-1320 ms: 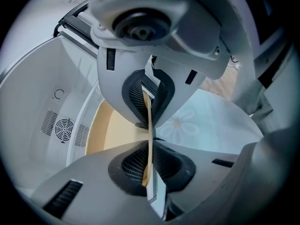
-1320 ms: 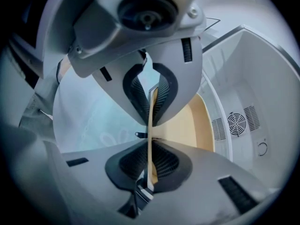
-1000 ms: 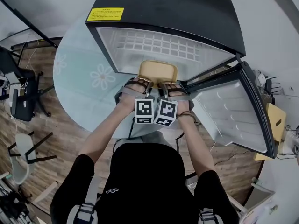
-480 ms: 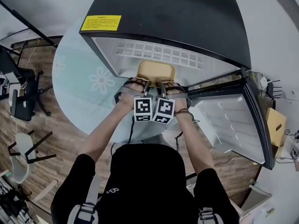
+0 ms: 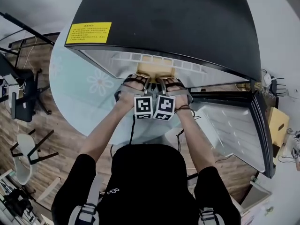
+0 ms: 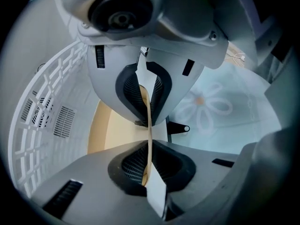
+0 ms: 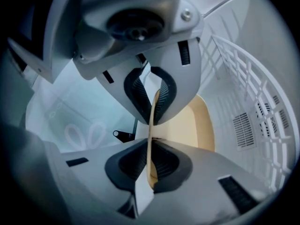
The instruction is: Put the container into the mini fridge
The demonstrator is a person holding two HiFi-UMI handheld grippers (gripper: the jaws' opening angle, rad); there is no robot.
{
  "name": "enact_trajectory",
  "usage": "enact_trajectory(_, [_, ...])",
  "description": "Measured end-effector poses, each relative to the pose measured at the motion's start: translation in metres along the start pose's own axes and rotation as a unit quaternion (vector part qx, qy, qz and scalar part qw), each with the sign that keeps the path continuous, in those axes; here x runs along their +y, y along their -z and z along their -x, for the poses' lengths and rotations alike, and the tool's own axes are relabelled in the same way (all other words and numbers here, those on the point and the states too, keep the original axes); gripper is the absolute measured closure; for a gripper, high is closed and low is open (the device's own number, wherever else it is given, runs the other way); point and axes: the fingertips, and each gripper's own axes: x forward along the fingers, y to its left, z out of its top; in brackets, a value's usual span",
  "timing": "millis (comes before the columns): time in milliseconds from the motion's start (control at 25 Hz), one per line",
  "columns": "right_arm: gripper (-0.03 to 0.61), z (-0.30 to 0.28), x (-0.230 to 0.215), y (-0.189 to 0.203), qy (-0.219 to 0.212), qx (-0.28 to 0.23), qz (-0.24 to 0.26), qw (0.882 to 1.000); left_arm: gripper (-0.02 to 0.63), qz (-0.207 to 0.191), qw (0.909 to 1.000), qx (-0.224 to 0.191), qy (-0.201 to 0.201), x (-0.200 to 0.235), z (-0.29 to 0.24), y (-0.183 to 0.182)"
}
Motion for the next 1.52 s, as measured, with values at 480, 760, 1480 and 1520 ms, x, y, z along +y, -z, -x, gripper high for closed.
enact_trajectory(480, [0.558, -0.019, 0.004, 0.004, -0.017, -0.006, 0.005, 1.000, 0.584, 0.003, 0.9999, -0.002, 0.015, -0.007, -0.019, 0.004])
enact_trajectory(760, [0.462, -0.019, 0.006, 0.000, -0.035, -0.024, -0.016, 0.999, 0.531, 0.016, 0.9998, -0.002, 0.008, -0.005, -0.024, 0.008])
enact_trajectory(1480, [0.482, 0.042, -0.019, -0.003, 0.064, -0.059, -0.127, 0.988, 0.527, 0.203, 0.9711, -0.081, -0.097, 0.036, 0.043, -0.002])
enact_trajectory(1520, [0.488, 0.049, -0.021, -0.004, 0.071, -0.063, -0.137, 0.986, 0.537, 0.220, 0.9661, -0.084, -0.106, 0.039, 0.050, -0.001])
